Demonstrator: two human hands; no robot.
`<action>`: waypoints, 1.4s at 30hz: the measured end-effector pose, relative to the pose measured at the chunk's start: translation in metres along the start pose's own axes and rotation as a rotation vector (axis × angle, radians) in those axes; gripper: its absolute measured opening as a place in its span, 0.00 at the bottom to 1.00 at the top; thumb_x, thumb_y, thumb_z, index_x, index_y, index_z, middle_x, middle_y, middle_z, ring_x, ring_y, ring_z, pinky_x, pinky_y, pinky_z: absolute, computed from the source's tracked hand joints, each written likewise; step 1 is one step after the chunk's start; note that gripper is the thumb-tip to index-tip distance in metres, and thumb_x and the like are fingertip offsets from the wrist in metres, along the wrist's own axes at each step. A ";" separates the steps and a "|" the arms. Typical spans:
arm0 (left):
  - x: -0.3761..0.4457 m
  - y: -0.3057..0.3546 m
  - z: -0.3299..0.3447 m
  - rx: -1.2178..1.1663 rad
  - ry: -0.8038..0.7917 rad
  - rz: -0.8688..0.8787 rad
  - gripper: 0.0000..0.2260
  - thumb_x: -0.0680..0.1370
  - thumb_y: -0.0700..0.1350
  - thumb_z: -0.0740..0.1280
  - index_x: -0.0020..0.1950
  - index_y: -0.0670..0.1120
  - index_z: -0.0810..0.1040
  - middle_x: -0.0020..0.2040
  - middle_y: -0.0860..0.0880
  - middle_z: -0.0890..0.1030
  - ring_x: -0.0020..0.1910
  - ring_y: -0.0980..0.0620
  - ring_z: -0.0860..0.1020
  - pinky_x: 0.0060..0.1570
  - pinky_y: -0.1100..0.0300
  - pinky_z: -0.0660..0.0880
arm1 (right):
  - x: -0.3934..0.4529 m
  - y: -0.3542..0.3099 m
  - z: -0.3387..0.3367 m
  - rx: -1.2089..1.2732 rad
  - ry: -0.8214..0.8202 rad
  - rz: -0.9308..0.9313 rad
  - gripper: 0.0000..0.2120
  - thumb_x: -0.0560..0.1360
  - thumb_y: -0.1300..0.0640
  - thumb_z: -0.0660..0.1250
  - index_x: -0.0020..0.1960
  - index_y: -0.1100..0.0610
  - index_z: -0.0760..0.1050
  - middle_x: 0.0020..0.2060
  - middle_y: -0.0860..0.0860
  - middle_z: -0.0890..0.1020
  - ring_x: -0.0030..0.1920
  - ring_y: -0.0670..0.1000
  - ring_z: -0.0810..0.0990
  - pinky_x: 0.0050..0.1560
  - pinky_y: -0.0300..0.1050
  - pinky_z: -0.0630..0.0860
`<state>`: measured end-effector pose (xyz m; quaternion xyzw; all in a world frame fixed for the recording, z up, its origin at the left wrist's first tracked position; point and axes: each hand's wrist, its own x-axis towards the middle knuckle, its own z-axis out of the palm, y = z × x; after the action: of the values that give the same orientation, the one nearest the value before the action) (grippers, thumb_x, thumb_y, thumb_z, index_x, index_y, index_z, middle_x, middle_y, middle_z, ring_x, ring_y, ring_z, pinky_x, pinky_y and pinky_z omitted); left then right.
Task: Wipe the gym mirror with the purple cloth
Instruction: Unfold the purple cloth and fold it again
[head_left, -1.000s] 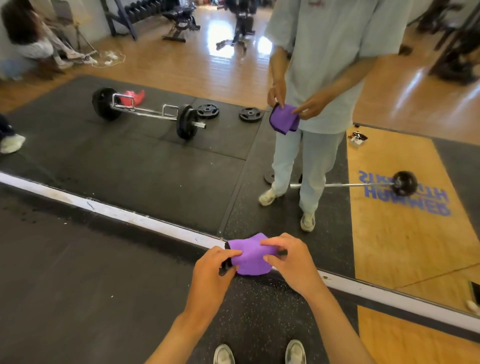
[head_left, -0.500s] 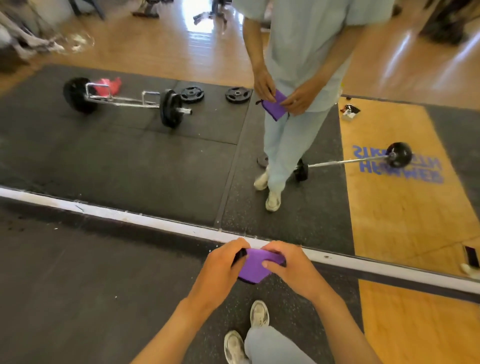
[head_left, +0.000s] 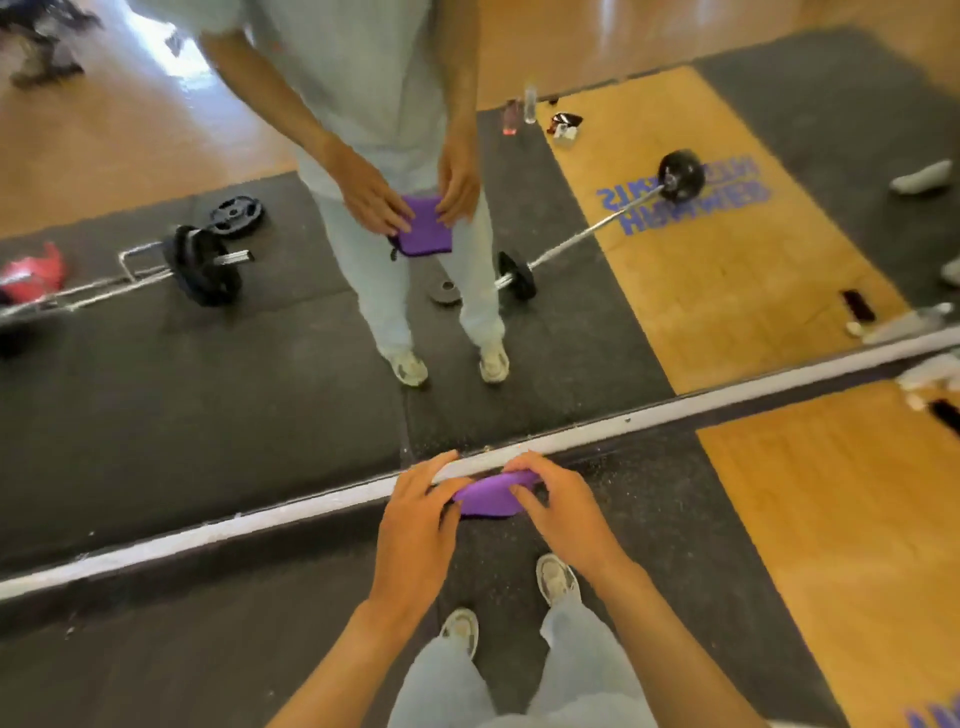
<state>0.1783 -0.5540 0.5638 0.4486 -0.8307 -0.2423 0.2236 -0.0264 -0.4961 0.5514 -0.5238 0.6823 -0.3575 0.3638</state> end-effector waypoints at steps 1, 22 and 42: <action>0.003 -0.003 0.007 -0.003 -0.031 0.057 0.18 0.78 0.34 0.73 0.66 0.49 0.85 0.72 0.49 0.79 0.71 0.53 0.73 0.71 0.57 0.71 | -0.011 0.008 0.005 -0.021 0.075 0.038 0.13 0.80 0.62 0.70 0.63 0.50 0.81 0.53 0.45 0.85 0.49 0.44 0.81 0.54 0.44 0.78; -0.199 0.001 0.325 0.120 -1.042 0.946 0.28 0.69 0.33 0.81 0.69 0.44 0.82 0.67 0.46 0.83 0.68 0.43 0.81 0.66 0.45 0.77 | -0.337 0.261 0.194 -0.219 0.929 0.966 0.15 0.71 0.70 0.71 0.56 0.62 0.83 0.54 0.59 0.85 0.52 0.63 0.85 0.50 0.56 0.84; -0.284 -0.064 0.771 0.132 -1.225 1.020 0.30 0.84 0.37 0.65 0.85 0.46 0.59 0.82 0.41 0.64 0.80 0.40 0.64 0.74 0.43 0.71 | -0.377 0.685 0.236 -0.001 0.855 1.339 0.21 0.87 0.58 0.56 0.79 0.57 0.67 0.78 0.56 0.68 0.77 0.60 0.64 0.72 0.62 0.70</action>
<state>-0.0933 -0.1863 -0.1215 -0.1871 -0.9213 -0.2636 -0.2163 -0.0618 -0.0198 -0.1116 0.1801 0.9329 -0.2326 0.2075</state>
